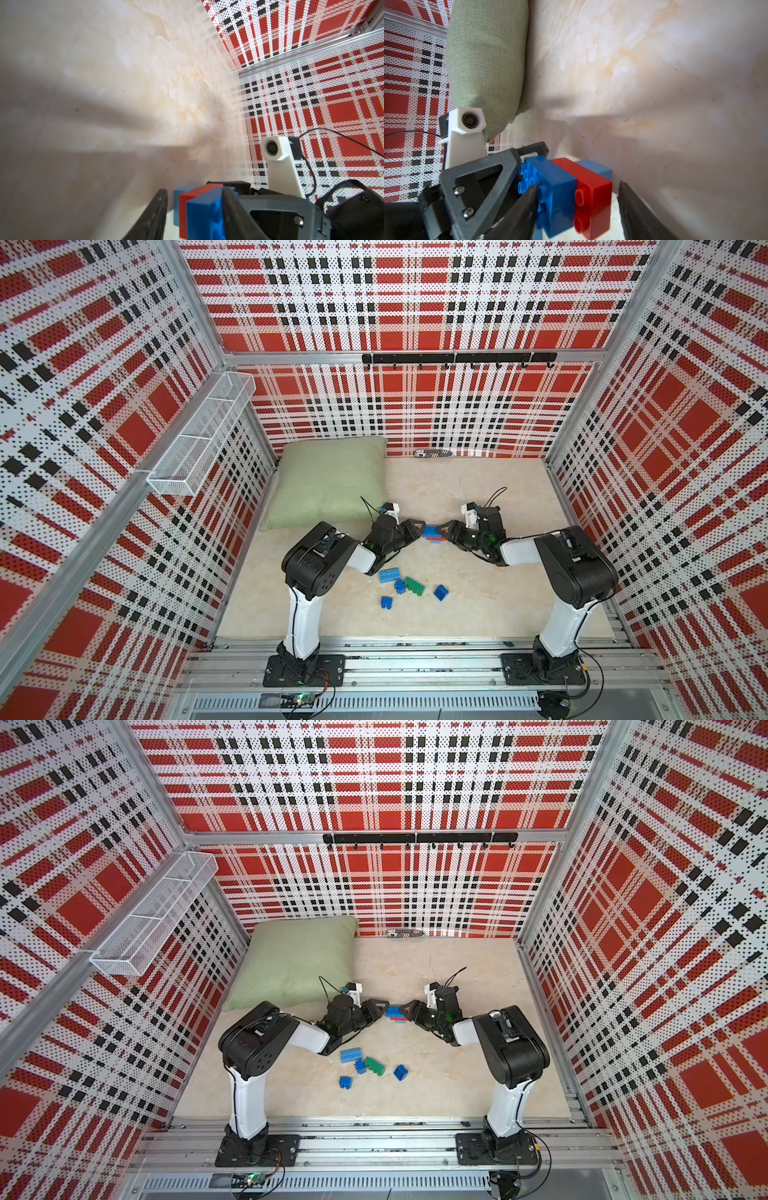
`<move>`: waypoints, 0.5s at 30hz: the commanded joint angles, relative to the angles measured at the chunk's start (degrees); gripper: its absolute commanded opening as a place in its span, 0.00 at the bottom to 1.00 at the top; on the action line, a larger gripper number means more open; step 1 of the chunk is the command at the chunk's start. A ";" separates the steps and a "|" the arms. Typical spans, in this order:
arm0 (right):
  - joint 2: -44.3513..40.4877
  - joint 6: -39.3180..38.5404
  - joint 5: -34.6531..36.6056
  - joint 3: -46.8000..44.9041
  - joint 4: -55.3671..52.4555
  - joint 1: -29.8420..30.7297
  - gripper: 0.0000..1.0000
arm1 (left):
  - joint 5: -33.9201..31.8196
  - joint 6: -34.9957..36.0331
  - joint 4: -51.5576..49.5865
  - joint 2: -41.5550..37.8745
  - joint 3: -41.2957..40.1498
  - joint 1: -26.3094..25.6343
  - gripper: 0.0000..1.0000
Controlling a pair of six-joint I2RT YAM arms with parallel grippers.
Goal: Assemble a heart with lego
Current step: Assemble the lego brick with the lego brick.
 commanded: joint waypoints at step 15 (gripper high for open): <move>-28.80 -17.05 12.36 -7.49 -35.70 4.47 0.77 | -4.83 12.93 -15.10 -22.36 -7.94 -2.62 0.50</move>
